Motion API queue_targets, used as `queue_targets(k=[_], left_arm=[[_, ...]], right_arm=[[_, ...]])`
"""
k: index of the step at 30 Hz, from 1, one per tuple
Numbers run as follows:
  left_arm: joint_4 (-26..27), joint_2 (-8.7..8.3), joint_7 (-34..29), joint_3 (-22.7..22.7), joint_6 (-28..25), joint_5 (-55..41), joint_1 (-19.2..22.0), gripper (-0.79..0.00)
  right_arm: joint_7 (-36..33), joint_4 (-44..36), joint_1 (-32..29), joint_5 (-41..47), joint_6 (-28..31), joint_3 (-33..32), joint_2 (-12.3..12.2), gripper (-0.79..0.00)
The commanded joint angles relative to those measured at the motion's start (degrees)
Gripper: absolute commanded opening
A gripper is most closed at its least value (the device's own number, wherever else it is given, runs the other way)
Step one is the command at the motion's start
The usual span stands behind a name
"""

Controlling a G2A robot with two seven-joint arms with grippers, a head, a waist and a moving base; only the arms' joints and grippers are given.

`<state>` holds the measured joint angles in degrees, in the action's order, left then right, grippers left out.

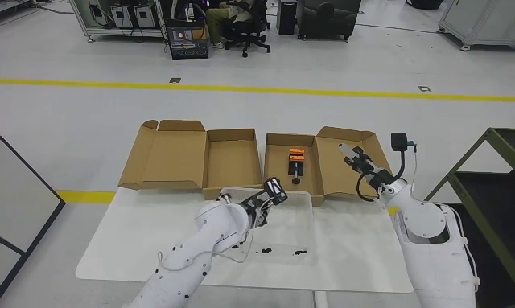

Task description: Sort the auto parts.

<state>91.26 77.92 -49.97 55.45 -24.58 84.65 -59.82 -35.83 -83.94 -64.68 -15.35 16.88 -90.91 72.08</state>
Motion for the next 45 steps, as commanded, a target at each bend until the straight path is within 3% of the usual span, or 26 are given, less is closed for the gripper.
queue_targets(k=[1, 6, 10, 16, 28, 33, 40, 41, 44, 45], left_arm=[[3.2, -0.47, 0.0, 1.5, 0.1, 1.0, -1.7, -0.785], [10.4, -1.33, -0.9, 5.2, 1.1, 3.6, -3.4, -0.785], [8.8, -1.25, -3.7, 6.2, 0.1, 3.9, 0.7, -0.785], [-6.8, 0.52, -8.7, 2.8, 0.4, -0.1, 12.9, -0.785], [-41.0, 5.97, -8.6, -5.9, 3.0, -7.3, 31.9, -0.785], [-52.5, 8.37, -6.9, -8.5, 3.9, -9.3, 37.1, -0.785], [-61.8, 11.26, -4.9, -12.3, 5.4, -7.4, 40.8, -0.785], [-62.8, 11.61, -4.6, -12.7, 5.7, -7.4, 41.0, -0.757], [-65.4, 12.53, -3.9, -13.5, 6.1, -7.1, 41.6, -0.465], [-66.1, 12.78, -3.6, -13.7, 6.2, -7.0, 41.9, -0.332]], right_arm=[[0.0, 0.0, 0.0, 0.0, 0.0, 0.0, 0.0, 0.0], [0.0, 0.0, 0.0, 0.0, 0.0, 0.0, 0.0, 0.0], [0.0, 0.0, 0.0, 0.0, 0.0, 0.0, 0.0, 0.0], [0.0, 0.0, 0.0, 0.0, 0.0, 0.0, 0.0, 0.0], [0.0, 0.0, 0.0, 0.0, 0.0, 0.0, 0.0, 0.0], [0.0, 0.0, 0.0, 0.0, 0.0, 0.0, 0.0, 0.0], [0.0, 0.0, 0.0, 0.0, 0.0, 0.0, 0.0, 0.0], [0.0, 0.0, 0.0, 0.0, 0.0, 0.0, 0.0, 0.0], [0.0, 0.0, 0.0, 0.0, 0.0, 0.0, 0.0, 0.0], [0.0, 0.0, 0.0, 0.0, 0.0, 0.0, 0.0, 0.0]])
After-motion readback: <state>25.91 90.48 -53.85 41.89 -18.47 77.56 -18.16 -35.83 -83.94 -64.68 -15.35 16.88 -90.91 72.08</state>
